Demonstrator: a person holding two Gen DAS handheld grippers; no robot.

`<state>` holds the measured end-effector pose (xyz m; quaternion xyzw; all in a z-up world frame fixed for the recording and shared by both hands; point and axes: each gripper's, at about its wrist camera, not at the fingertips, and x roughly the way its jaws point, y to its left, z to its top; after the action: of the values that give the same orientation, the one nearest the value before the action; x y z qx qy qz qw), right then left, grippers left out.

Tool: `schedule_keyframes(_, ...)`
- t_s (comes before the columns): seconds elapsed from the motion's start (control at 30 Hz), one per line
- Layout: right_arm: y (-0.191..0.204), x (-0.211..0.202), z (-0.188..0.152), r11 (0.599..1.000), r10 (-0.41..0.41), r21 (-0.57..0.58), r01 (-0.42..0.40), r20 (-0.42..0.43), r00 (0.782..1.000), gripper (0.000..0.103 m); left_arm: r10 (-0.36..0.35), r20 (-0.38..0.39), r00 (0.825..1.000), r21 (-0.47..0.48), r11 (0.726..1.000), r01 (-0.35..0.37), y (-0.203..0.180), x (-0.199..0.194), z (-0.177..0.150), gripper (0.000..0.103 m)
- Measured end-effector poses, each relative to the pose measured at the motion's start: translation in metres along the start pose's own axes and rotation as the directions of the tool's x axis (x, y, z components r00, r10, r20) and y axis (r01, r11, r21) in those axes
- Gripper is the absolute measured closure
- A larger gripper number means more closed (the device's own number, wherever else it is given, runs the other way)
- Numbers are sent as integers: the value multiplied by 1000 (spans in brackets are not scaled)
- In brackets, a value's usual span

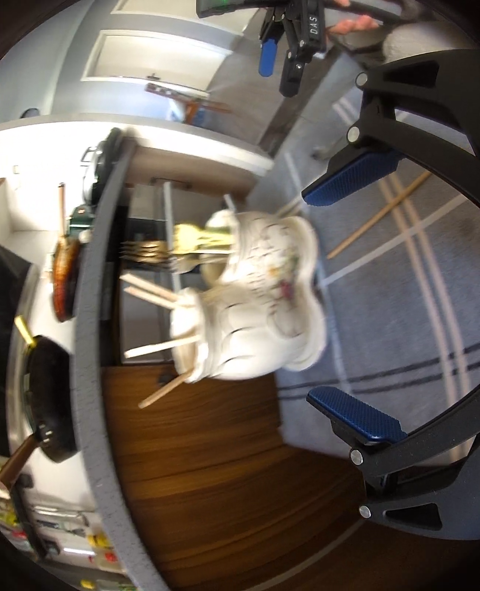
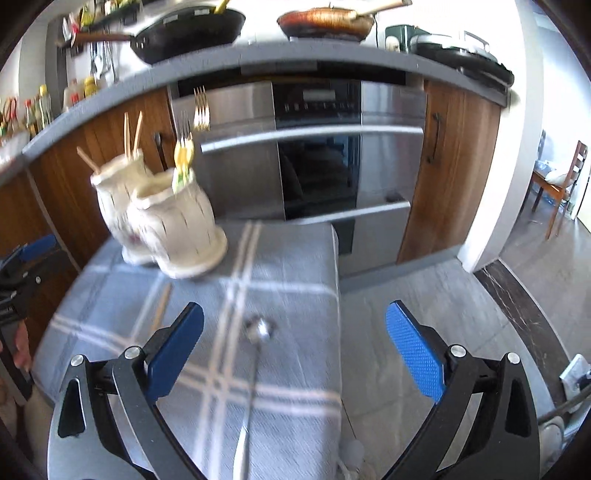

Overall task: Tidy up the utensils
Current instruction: 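Move the left tool to the last chopstick while the right tool approaches the silver spoon, then grasp the chopstick with the left tool while the right tool grasps the silver spoon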

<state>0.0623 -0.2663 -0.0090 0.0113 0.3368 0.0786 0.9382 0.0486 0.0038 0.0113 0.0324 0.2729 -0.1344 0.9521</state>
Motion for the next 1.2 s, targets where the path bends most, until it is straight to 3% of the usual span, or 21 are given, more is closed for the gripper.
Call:
schedule_keyframes(0.23,0,9,-30,999,-8,-43,5,-63,998,6,-44,-164,985,-37,999,38,-26,25,-32,6)
schedule_keyframes(0.47,2,16,-42,997,13,-72,-21,-112,994,6,-14,-245,970,29,999,21,-58,41,-47,7)
schedule_keyframes(0.6,2,21,-47,997,37,-62,-47,-149,988,16,-5,-279,960,77,997,28,-71,49,-55,10)
schedule_keyframes(0.73,5,25,-50,995,67,-63,-79,-178,982,32,-23,-316,948,99,993,57,-79,56,-61,29)
schedule_keyframes(0.8,9,27,-49,993,89,-59,-102,-190,978,38,-22,-331,943,111,992,62,-81,57,-64,44)
schedule_keyframes(0.87,15,30,-47,990,108,-65,-123,-200,974,45,-32,-330,944,116,991,74,-80,57,-64,68)
schedule_keyframes(0.93,23,34,-46,989,104,-81,-124,-217,971,51,-28,-336,942,129,989,76,-80,57,-63,88)
schedule_keyframes(0.97,25,36,-47,989,99,-88,-121,-226,969,59,-27,-339,940,135,988,77,-78,56,-63,93)
schedule_keyframes(1.07,31,46,-49,990,89,-85,-115,-260,961,73,-45,-356,933,131,987,97,-70,51,-63,95)
schedule_keyframes(1.13,31,48,-48,991,65,-93,-92,-259,964,89,-50,-372,927,128,986,104,-62,48,-64,97)
schedule_keyframes(1.2,31,48,-47,991,51,-104,-81,-264,963,95,-29,-388,921,133,987,87,-55,44,-64,97)
